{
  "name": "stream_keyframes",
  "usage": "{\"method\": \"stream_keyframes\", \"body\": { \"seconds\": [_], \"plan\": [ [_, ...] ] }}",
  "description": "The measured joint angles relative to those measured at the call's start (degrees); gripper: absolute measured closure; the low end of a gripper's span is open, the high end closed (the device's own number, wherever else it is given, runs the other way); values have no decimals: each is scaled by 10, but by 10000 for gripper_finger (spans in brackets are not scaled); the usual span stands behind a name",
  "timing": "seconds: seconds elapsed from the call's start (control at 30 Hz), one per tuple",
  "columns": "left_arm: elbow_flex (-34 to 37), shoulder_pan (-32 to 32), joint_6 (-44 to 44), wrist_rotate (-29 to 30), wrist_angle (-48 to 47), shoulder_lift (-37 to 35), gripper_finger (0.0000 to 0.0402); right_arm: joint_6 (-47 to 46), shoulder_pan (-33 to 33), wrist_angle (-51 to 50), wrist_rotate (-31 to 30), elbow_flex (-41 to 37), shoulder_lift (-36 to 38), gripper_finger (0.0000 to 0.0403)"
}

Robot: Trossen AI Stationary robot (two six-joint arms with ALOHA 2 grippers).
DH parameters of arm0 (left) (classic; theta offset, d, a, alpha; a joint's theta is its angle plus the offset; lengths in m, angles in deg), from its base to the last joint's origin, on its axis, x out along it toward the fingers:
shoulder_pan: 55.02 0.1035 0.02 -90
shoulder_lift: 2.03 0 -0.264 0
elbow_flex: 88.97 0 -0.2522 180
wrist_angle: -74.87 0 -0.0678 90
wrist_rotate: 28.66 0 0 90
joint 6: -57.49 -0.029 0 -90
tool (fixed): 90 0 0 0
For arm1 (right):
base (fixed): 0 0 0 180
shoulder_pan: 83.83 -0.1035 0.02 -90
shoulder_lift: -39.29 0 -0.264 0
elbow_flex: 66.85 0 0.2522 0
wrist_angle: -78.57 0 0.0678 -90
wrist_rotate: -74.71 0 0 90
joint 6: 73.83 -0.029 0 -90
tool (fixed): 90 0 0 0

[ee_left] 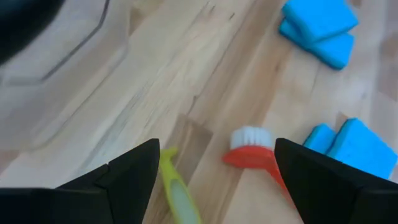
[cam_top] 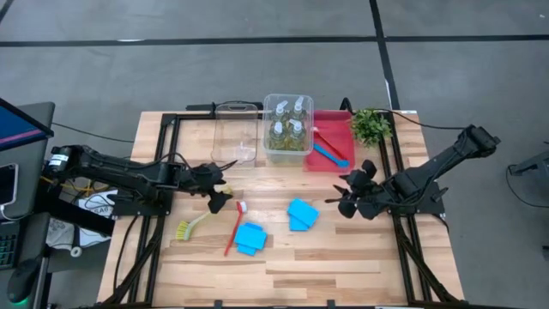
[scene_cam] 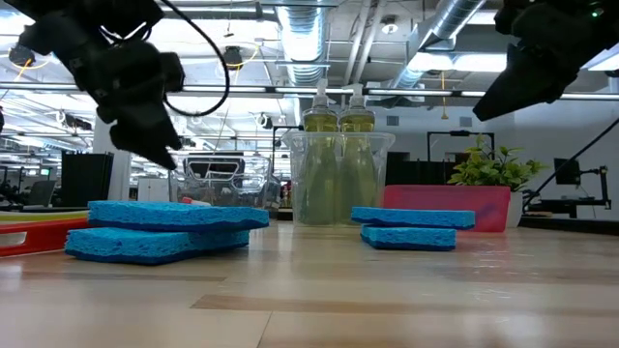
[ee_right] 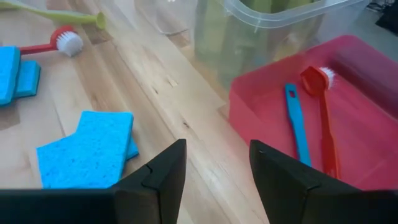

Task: Pick & Place Kitchen Sink Supplies
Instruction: Put the green dish brush into the pink bin

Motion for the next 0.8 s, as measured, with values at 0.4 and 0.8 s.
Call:
{"method": "stream_keyframes", "body": {
  "seconds": [0.4, 0.8],
  "plan": [
    [64, -36, 122, 3, 5, 111, 82, 0, -4, 6, 0, 0, 0, 234],
    [79, -70, 185, 69, 66, 131, 133, 0, -3, 8, 0, 0, 0, 235]
  ]
}}
